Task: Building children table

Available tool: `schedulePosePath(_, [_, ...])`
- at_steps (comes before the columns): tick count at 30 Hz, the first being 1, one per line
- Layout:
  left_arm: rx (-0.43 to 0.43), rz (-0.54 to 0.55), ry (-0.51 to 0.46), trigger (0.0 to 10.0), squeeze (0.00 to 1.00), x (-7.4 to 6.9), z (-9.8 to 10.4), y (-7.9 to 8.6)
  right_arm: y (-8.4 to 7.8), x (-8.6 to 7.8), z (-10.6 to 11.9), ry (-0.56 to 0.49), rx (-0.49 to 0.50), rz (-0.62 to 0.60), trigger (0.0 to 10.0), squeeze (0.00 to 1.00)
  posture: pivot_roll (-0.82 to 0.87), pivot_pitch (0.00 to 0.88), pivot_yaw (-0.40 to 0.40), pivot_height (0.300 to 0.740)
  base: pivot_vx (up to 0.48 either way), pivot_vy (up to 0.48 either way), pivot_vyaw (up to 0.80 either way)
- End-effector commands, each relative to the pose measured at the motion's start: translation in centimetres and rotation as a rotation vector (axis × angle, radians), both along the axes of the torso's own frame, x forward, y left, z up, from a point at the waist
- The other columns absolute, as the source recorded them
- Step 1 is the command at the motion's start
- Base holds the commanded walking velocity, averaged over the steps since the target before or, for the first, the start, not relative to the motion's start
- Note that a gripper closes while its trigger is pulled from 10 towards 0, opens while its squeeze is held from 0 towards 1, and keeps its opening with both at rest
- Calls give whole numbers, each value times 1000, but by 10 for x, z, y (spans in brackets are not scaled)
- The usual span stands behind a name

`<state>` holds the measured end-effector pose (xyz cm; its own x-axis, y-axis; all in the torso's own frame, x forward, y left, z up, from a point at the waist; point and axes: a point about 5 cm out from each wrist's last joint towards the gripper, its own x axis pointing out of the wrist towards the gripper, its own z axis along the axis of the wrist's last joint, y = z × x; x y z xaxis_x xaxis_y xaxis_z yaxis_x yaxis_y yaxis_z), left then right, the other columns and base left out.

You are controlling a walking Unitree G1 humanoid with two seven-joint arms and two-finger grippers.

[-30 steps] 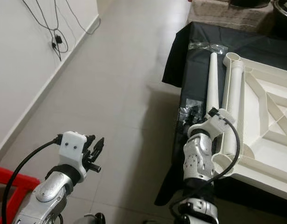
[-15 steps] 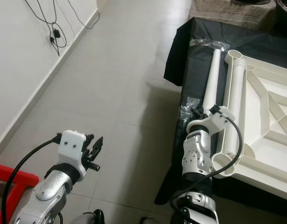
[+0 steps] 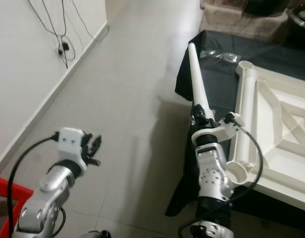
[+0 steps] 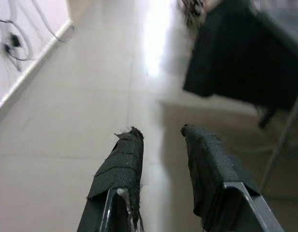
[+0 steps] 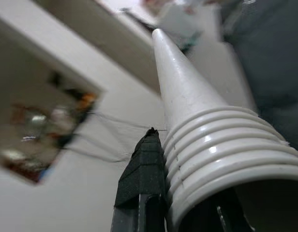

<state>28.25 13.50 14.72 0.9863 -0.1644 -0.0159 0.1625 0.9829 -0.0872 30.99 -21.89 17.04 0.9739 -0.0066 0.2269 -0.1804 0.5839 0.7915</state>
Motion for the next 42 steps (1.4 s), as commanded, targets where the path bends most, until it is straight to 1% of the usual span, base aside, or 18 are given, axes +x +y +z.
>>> schedulePosePath(1, [-113,16,34,10000,0,6,-5,8,4,-9,3,-61,38,132,0,0,116,0,-93,740,0,0,0])
schedulePosePath(2, [-233,23,51,10000,0,14,-3,15,8,-16,1,-76,38,228,0,0,117,0,-94,740,0,0,0])
schedulePosePath(4, [-233,23,51,10000,0,14,-3,15,8,-16,1,-76,38,228,0,0,117,0,-94,740,0,0,0])
schedulePosePath(6, [-439,6,50,10000,1000,25,5,23,15,-27,-5,-71,-1,380,0,0,113,0,-95,740,0,0,0])
schedulePosePath(7, [-561,-19,30,10000,1000,31,13,28,18,-36,-9,-65,-23,458,0,0,113,0,-97,740,0,0,0])
schedulePosePath(8, [-634,-37,13,10000,1000,34,19,31,20,-41,-11,-60,-35,504,0,0,113,0,-97,740,0,0,0])
schedulePosePath(9, [-634,-37,13,10000,1000,34,19,31,20,-41,-11,-60,-35,504,0,0,113,0,-97,740,0,0,0])
schedulePosePath(10, [-767,-126,-16,10000,1000,36,30,32,23,-50,-14,-68,-46,586,0,0,111,0,-102,740,0,0,0])
schedulePosePath(11, [-830,-194,-22,10000,51,35,34,30,24,-54,-16,-64,-42,626,0,0,110,0,-103,740,0,0,0])
schedulePosePath(12, [-830,-194,-22,10000,51,35,34,30,24,-54,-16,-64,-42,626,0,0,110,0,-103,740,0,0,0])
schedulePosePath(13, [-871,-241,-27,10000,51,33,37,29,24,-57,-17,-60,-39,653,0,0,110,0,-103,740,0,0,0])
schedulePosePath(14, [-912,-278,-31,10000,0,31,40,29,24,-60,-20,-51,-42,679,0,0,108,0,-107,740,0,0,0])
schedulePosePath(18, [-998,-370,-31,10000,0,25,39,28,21,-68,-27,-34,-53,755,0,0,110,0,-112,740,0,0,0])
schedulePosePath(25, [-1080,-395,-20,10000,0,21,34,36,19,-75,-31,-23,-44,821,0,0,109,0,-119,740,0,0,0])
schedulePosePath(27, [-1138,-399,-10,10000,0,19,31,46,17,-79,-30,-34,-37,861,0,0,109,0,-119,740,0,0,0])
schedulePosePath(34, [-1221,-403,5,10000,0,11,22,64,18,-88,-26,-58,-32,942,0,0,102,0,-119,740,0,0,0])
schedulePosePath(41, [-1269,-401,35,10000,0,14,16,64,27,-93,-29,-45,-44,1023,0,0,100,0,-118,740,0,0,0])
schedulePosePath(42, [-1281,-414,36,10000,1000,15,18,63,28,-95,-29,-40,-51,1038,0,0,96,0,-119,740,0,0,0])
